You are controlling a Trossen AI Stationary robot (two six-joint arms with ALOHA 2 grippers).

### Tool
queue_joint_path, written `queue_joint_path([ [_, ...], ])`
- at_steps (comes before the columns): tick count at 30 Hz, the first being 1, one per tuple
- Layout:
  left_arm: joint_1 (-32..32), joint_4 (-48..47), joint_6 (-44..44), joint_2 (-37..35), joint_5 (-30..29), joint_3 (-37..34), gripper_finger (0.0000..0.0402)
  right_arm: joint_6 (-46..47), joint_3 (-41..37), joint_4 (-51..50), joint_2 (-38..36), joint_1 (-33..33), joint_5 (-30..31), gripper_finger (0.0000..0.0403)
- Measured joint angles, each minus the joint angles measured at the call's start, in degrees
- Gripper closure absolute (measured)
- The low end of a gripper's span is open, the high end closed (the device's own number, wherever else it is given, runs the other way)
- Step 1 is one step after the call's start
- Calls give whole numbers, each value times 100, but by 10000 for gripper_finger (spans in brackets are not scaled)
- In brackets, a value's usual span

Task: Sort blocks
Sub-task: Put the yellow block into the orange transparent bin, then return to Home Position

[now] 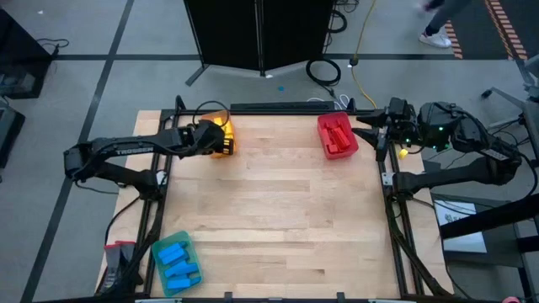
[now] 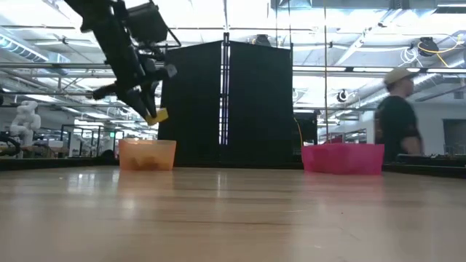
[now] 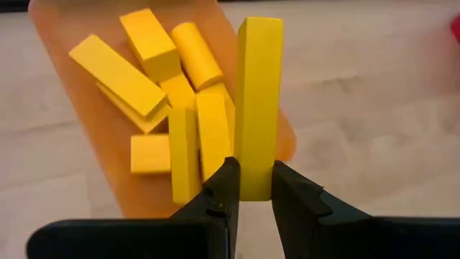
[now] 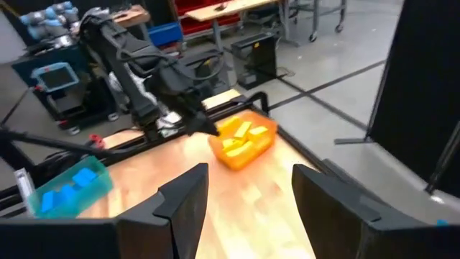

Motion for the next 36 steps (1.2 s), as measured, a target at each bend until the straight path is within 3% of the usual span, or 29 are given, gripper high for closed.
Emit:
queue_joint_path([
  [6,351,932,2,193,-64,-534,338,135,0,-32,-9,4,-166,204],
  [18,716,2023,6,819,684,-929,341,51,0,-125,-14,4,-494,204],
  [33,659,1942,157,599,1142,-927,257,-351,0,-133,-566,4,-533,204],
  [36,663,1943,115,603,1466,-852,242,-288,0,-181,-689,4,-534,204],
])
